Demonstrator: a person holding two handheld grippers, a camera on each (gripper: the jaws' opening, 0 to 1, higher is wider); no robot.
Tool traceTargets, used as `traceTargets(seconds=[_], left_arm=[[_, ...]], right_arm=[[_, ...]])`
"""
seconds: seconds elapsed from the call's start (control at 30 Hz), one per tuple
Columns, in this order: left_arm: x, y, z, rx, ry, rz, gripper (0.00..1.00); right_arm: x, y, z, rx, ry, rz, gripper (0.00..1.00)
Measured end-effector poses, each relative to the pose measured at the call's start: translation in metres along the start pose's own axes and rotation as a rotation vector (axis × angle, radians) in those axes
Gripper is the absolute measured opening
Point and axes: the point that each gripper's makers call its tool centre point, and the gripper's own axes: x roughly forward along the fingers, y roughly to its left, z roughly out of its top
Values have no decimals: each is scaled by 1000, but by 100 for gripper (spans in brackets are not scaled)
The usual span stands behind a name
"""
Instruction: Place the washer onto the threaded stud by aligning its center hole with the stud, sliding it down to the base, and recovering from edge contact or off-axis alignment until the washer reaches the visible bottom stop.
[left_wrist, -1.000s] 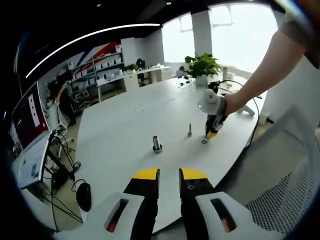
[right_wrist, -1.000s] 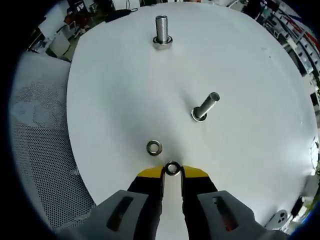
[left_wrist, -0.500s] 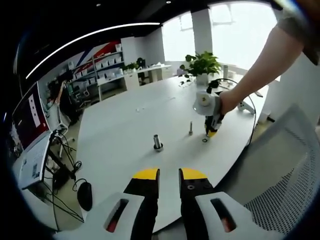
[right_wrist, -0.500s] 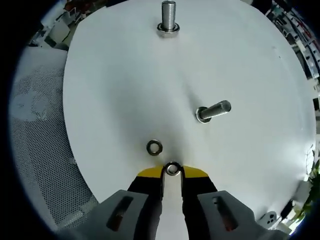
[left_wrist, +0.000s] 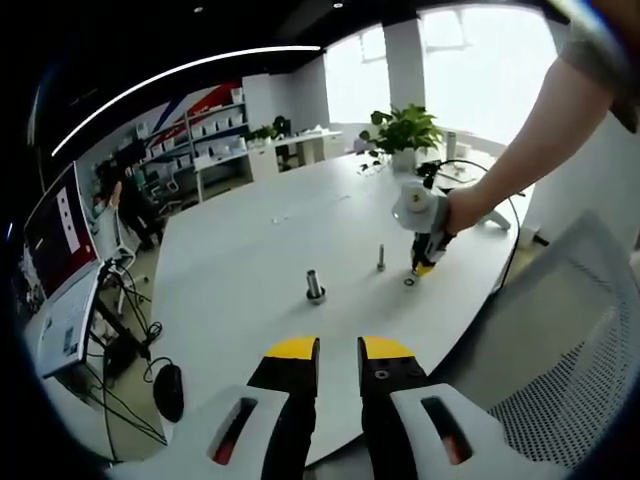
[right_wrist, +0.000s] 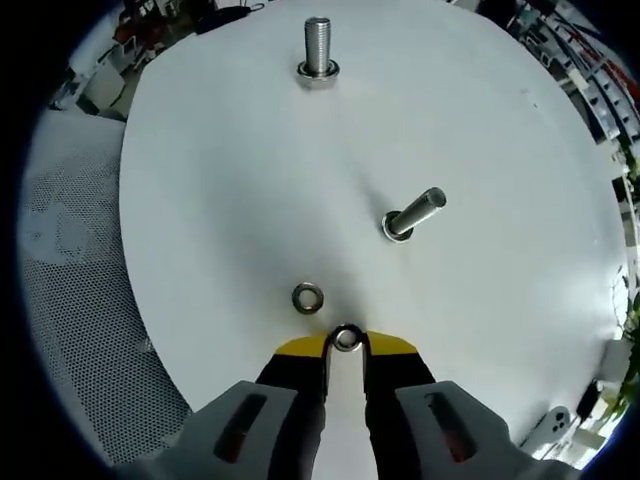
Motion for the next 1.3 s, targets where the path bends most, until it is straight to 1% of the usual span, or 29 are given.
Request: traceTargets(seconds=[0.17,0.37,0.5,0.6,0.67,0.8,1.0,1.13,1.17,1.3], left_arm=[[0,-2,-1,7,4,-5,13],[0,-2,-1,6,4,-5,13],[0,-2,-1,8,6,-4,13],[0,-1,0,8,2,-1,13],[0,-1,-1,8,2,0,13],[-1,-1,0,12,-1,1,13],[-1,-2,-1,13,3,-2,13],[-1,-3,-1,16,4,-5,13],[0,-3,-1,17,5,-5,13],[0,-2,-2,16,13,-6,13]], right_arm=[[0,0,0,6,-19,9,15],[0,0,0,-10,-20,0,15],[-1,0,-1,7,-30,1,15],[-2,-1,-2,38,-54,0,15],[-2,0,-2,33,-61,0,15],[-1,0,-4,34,-49,4,15],[-2,1,-8,60,-38,11,15],[-5,2,-11,111,-39,19,14],[-8,0,-8,112,-58,12,14],[-16,-4,-4,101,-69,-2,14]])
